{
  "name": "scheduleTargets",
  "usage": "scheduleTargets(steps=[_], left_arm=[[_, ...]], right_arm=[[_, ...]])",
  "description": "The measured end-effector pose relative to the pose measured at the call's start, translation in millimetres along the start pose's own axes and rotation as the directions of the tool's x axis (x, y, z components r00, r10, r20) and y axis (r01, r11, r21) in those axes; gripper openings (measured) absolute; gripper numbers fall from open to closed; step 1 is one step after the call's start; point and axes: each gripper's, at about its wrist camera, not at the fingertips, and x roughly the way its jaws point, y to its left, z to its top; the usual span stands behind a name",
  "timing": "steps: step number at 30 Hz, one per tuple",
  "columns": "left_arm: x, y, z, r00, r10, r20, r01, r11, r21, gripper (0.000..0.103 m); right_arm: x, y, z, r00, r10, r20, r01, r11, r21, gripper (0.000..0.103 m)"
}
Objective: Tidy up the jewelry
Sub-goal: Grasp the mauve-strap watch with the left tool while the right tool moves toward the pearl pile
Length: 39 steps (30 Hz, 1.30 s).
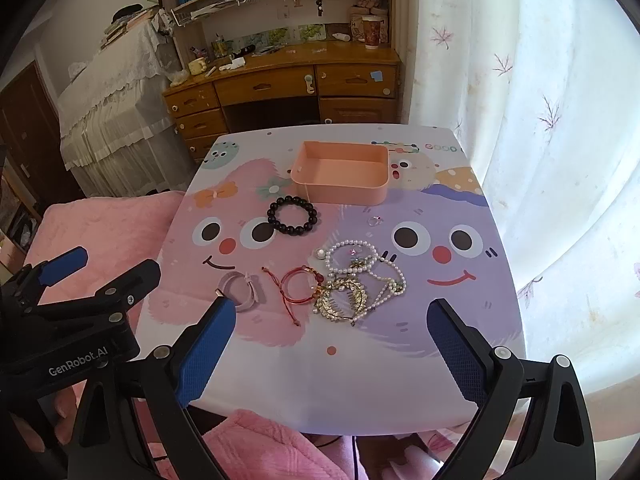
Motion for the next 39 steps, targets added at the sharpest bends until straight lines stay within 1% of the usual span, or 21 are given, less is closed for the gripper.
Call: scheduleTargets(steps=[3,4,7,13,16,19,23,26,29,32,34,37,39], left_arm=[[2.7,2.1,-1.9,1.000,-0.007,-0.009,0.007,1.000,-0.003,0.102],[0.9,3.9,2.5,1.000,-0.008,-0.013,0.008,1.000,-0.007,0.102],[7.1,9.5,0.4,0.999,-0.026,-0.039,0.026,1.000,-0.016,0.102],[29.7,26.0,-7.4,0.992,-0.070,-0.108,0.065,0.997,-0.044,0.102],[47.4,34.5,-14.3,0.986,-0.084,-0.146,0.078,0.996,-0.048,0.102],[66.7,40.7,-19.9,0.979,-0.106,-0.172,0.100,0.994,-0.043,0.102],[101.0,49.3,-23.6,0.969,-0.125,-0.212,0.114,0.992,-0.063,0.102],[133.6,58.9,-27.2,0.955,-0.152,-0.253,0.121,0.984,-0.133,0.102],[169.4,67.0,-33.6,0.938,-0.182,-0.296,0.118,0.968,-0.222,0.102],[190.1,67.7,-42.2,0.927,-0.194,-0.320,0.109,0.958,-0.265,0.101],[206.5,65.4,-48.2,0.919,-0.182,-0.349,0.086,0.958,-0.274,0.096],[224.1,62.8,-56.3,0.908,-0.194,-0.372,0.078,0.950,-0.303,0.092],[235.2,60.0,-60.1,0.906,-0.196,-0.375,0.075,0.947,-0.314,0.090]], right_arm=[[-0.7,3.2,-3.3,1.000,-0.019,-0.013,0.019,1.000,0.000,0.098],[-0.9,5.7,-3.9,0.999,-0.041,-0.019,0.041,0.999,-0.003,0.098],[1.0,15.9,-5.3,0.991,-0.126,-0.038,0.126,0.992,-0.009,0.098],[15.9,21.0,-7.9,0.983,-0.162,-0.088,0.167,0.985,0.045,0.098],[30.5,22.9,-6.1,0.967,-0.201,-0.156,0.214,0.974,0.075,0.098],[47.2,24.7,-3.7,0.957,-0.200,-0.211,0.231,0.963,0.136,0.098],[77.0,24.8,-3.7,0.944,-0.215,-0.250,0.262,0.949,0.173,0.098],[108.2,24.1,-7.6,0.931,-0.228,-0.284,0.283,0.943,0.173,0.098],[140.9,18.0,-14.5,0.914,-0.244,-0.325,0.309,0.936,0.166,0.098],[171.5,8.6,-23.4,0.898,-0.258,-0.357,0.332,0.929,0.161,0.098],[193.5,1.9,-28.7,0.884,-0.257,-0.390,0.338,0.928,0.157,0.098],[217.1,-11.3,-35.6,0.884,-0.237,-0.403,0.329,0.928,0.176,0.098],[234.5,-20.8,-40.5,0.886,-0.212,-0.413,0.315,0.928,0.199,0.098]])
